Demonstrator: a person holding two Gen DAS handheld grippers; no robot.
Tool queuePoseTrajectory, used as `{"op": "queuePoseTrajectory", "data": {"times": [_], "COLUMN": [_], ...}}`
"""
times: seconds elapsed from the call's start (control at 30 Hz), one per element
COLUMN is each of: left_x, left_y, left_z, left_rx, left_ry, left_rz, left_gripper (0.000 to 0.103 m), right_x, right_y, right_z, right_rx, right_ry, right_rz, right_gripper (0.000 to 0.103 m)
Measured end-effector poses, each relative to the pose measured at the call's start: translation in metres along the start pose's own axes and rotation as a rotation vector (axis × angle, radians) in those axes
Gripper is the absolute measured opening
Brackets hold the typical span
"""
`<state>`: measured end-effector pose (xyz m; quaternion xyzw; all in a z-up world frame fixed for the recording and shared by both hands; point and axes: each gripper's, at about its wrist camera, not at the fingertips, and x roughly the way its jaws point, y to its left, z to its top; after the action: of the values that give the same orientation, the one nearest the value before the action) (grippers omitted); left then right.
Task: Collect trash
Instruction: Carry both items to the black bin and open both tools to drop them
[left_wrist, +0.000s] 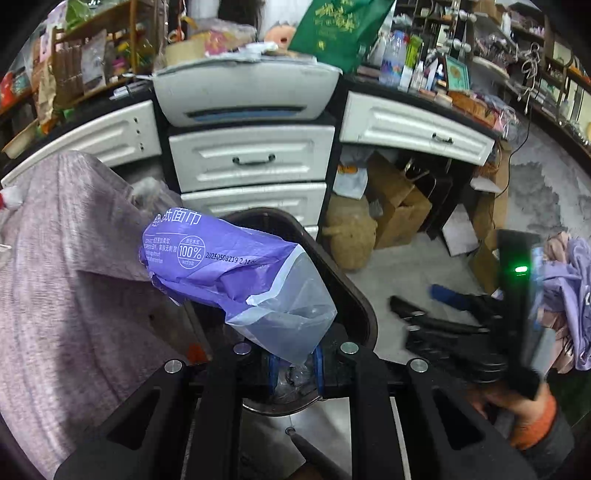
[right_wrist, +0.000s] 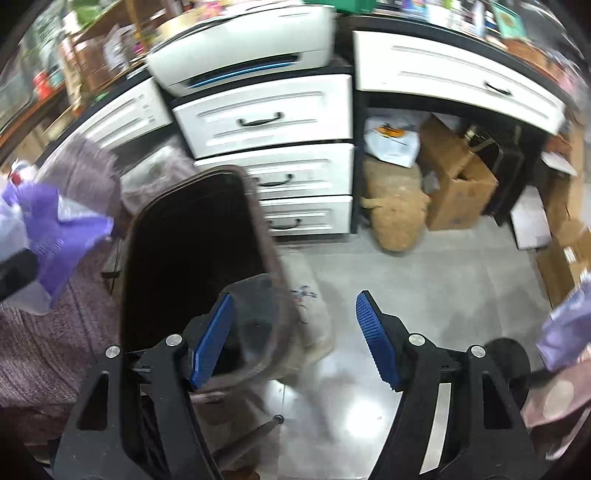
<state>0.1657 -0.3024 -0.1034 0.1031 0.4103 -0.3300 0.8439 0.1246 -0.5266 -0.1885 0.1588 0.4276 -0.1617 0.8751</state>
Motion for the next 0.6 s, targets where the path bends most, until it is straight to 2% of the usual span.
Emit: {"op": "queuePoseTrajectory", "data": {"times": [0.1, 0.3, 0.4, 0.47, 0.5, 0.53, 0.6], "left_x": [0.011, 0.028, 0.034, 0.036, 0.035, 0.034, 0.031], "left_y": [-0.004, -0.009, -0.008, -0.008, -0.008, -0.008, -0.009], "left_z": [0.001, 0.006, 0.007, 0.007, 0.006, 0.005, 0.004], "left_rx": [0.007, 0.016, 0.003, -0.005, -0.007, -0.003, 0.007], "left_ry": [0.026, 0.054, 0.070, 0.070, 0.068, 0.062, 0.040], "left_rz": [0.005, -0.009, -0.018, -0.025, -0.035, -0.038, -0.027], "left_gripper": [0.014, 0.015, 0.019, 0.035, 0.049, 0.067, 0.083], "right_x": [-0.002, -0.009, -0.015, -0.019, -0.021, -0.022, -0.024], "right_y": [-0.014, -0.016, -0.015, -0.014, -0.015, -0.014, -0.016], "right_z": [-0.006, -0.009, -0.007, -0.005, -0.005, -0.005, -0.005], "right_rx": [0.025, 0.022, 0.017, 0.016, 0.016, 0.015, 0.014], "right_ry": [0.004, -0.010, -0.027, -0.039, -0.043, -0.045, -0.049], "right_rz": [-0.017, -0.029, -0.034, -0.038, -0.040, -0.044, -0.054], "right_gripper": [0.069, 0.069, 0.069, 0.069, 0.069, 0.069, 0.069]}}
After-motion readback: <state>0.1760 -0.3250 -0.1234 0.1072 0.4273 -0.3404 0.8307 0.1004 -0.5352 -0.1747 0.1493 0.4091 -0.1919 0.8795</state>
